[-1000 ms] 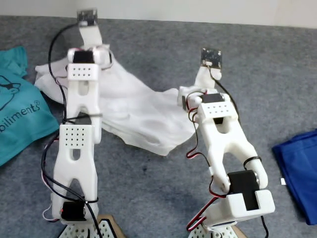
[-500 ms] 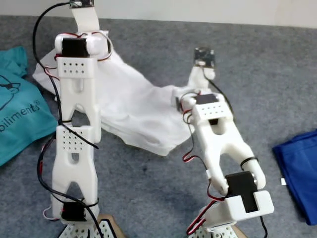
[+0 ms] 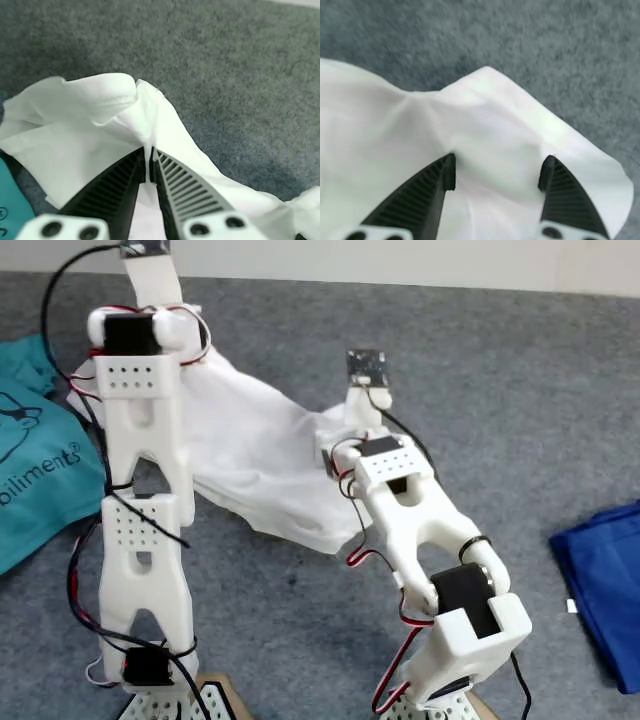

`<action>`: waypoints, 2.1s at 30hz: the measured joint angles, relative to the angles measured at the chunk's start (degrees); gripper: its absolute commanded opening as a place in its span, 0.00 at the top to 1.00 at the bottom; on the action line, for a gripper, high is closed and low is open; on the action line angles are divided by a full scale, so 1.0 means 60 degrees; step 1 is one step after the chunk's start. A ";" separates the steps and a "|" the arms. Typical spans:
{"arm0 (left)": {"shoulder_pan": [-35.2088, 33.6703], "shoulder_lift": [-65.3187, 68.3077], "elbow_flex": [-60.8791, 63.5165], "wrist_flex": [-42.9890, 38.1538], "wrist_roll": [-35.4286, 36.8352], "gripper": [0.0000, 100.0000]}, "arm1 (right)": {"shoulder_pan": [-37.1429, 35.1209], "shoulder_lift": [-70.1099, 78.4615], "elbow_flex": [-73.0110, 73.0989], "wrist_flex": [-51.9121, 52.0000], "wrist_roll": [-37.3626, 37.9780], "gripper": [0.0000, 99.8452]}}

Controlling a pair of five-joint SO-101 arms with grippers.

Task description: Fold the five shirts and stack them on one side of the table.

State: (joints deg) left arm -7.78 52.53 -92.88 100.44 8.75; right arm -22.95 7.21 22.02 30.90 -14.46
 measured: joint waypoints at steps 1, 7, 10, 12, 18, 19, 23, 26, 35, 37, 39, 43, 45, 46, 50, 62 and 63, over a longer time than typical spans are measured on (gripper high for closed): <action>-0.0073 -0.0073 0.0000 0.0000 0.0000 0.99 | 0.0000 0.0000 -0.0059 0.0000 0.0000 0.73; -0.0264 -0.0205 0.0161 0.0088 0.0000 0.99 | 0.0000 0.0000 -0.0161 0.0015 0.0000 0.73; -0.0264 -0.0777 0.1348 0.0088 -0.0176 0.99 | 0.0000 -0.0249 -0.0161 0.0132 0.0000 0.73; -0.0264 -0.1377 0.2593 0.0088 -0.0645 0.99 | 0.0000 -0.0630 -0.0161 0.0293 0.0000 0.73; -0.0264 -0.3985 0.6696 0.0088 -0.1026 0.99 | 0.0000 -0.1216 -0.0161 0.1143 0.0000 0.73; -0.0264 -0.4440 0.7341 0.0088 -0.1040 0.99 | 0.0000 -0.1216 -0.0161 0.1245 0.0000 0.73; -0.0278 -0.5978 0.9802 0.0088 -0.1084 0.99 | 0.0000 -0.1216 -0.0161 0.1465 0.0000 0.73; -0.0527 -0.6813 1.1487 0.0059 -0.1114 0.99 | 0.0000 -0.1216 -0.0161 0.1626 0.0000 0.73; -0.1538 -0.9055 1.6630 -0.1597 -0.1245 0.99 | -0.0278 -0.1216 -0.0161 0.1846 0.0000 0.73; -0.1582 -0.9758 1.7846 -0.2081 -0.1553 0.99 | -0.0337 -0.1216 -0.0161 0.1846 0.0000 0.73; -0.1582 -1.0549 1.9077 -0.2652 -0.1626 0.99 | -0.0366 -0.1216 -0.0161 0.1934 0.0000 0.73; -0.1582 -1.2015 2.1377 -0.4029 -0.1670 0.99 | -0.0659 -0.1216 -0.0161 0.2139 0.0000 0.73; -0.1582 -1.2498 2.2315 -0.4615 -0.1670 0.99 | -0.0879 -0.1216 -0.0161 0.2139 0.0000 0.73; -0.1626 -1.2659 2.2711 -0.4864 -0.1685 0.99 | -0.0982 -0.1216 -0.0161 0.2110 0.0000 0.73; -0.2286 -1.3099 2.3853 -0.5817 -0.1670 0.99 | -0.1158 -0.1216 -0.0161 0.1582 0.0000 0.73; -0.2901 -1.3172 2.4674 -0.6886 -0.1670 0.99 | -0.1641 0.0176 -0.0879 0.1172 0.0000 0.73; -0.2901 -1.3172 2.4674 -0.6886 -0.1670 0.99 | -0.1685 0.0366 -0.1040 0.1143 0.0000 0.73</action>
State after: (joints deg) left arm -25.19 -26.51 55.16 59.12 -1.27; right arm -33.05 9.41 15.78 37.76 -14.46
